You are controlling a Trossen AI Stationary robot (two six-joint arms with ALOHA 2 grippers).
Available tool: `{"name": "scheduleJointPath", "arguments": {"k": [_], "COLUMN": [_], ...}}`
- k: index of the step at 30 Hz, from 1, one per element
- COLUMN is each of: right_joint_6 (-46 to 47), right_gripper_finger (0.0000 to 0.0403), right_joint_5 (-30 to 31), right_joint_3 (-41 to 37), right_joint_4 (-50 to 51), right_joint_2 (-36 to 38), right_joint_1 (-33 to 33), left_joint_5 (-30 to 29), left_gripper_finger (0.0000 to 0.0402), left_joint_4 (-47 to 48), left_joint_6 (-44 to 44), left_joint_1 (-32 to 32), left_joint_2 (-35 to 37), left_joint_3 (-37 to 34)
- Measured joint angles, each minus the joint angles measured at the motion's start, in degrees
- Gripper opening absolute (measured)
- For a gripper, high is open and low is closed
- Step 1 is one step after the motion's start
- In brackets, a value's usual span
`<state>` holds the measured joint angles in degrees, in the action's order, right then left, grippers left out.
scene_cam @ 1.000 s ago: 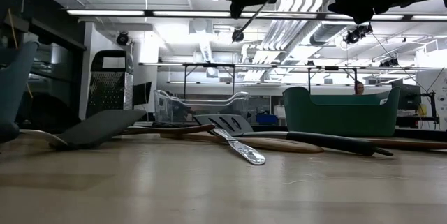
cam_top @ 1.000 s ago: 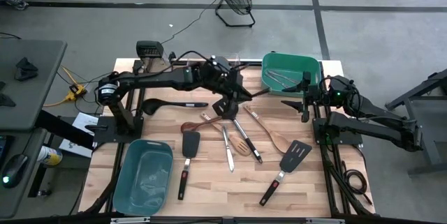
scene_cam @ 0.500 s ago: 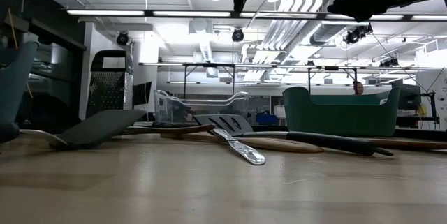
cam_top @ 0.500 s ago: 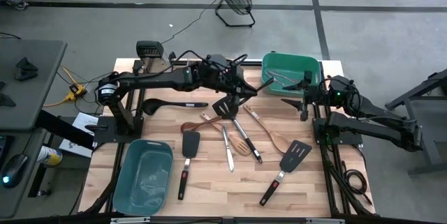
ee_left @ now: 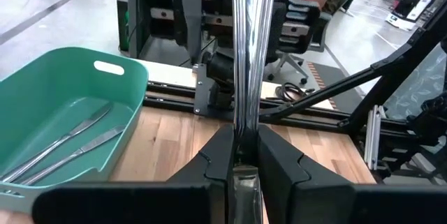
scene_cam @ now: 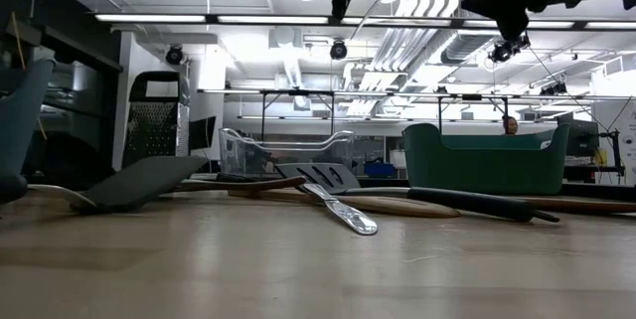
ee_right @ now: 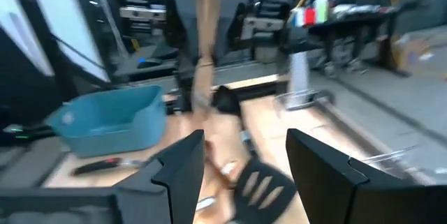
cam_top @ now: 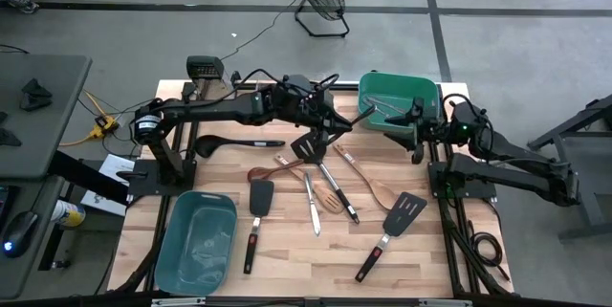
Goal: Pick & Place Kitchen Items
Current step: Put the left dinner knife into the green bin
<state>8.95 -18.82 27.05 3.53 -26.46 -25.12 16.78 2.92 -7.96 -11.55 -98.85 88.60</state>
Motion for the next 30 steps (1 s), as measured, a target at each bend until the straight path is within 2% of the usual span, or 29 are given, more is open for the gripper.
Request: {"name": "scheduleJointPath", "arguments": {"k": [5,11,13,16,22,27,30], "right_joint_6": [4.8,9.9,11.1,11.3,10.9,10.5,6.9], "right_gripper_finger": [0.0194,0.0194,0.0194,0.0194,0.0194,0.0194,0.0194], "right_joint_5": [-1.1,6.4,6.8,5.2,-2.8,-3.2,-2.8], "right_joint_3": [0.0,0.0,0.0,0.0,0.0,0.0,0.0], "right_joint_4": [0.1,-0.8,-1.9,-6.0,-16.1,-18.8,-20.2], "right_joint_2": [-1.4,-3.0,-3.4,-4.1,-5.8,-7.8,-9.7], "right_joint_1": [0.0,0.0,0.0,0.0,0.0,0.0,0.0], "left_joint_5": [0.5,0.5,0.6,0.6,0.6,0.6,0.6], "left_gripper_finger": [0.0038,0.0038,0.0038,0.0038,0.0038,0.0038,0.0038], "left_joint_4": [0.0,0.2,0.2,0.2,0.1,0.1,0.1], "left_joint_6": [0.1,0.1,0.1,0.1,0.1,0.1,0.1], "left_joint_1": [0.0,0.0,0.0,0.0,0.0,0.0,0.0], "left_joint_2": [0.0,0.0,0.0,0.0,0.0,0.0,0.0], "left_joint_3": [0.0,0.0,0.0,0.0,0.0,0.0,0.0]}}
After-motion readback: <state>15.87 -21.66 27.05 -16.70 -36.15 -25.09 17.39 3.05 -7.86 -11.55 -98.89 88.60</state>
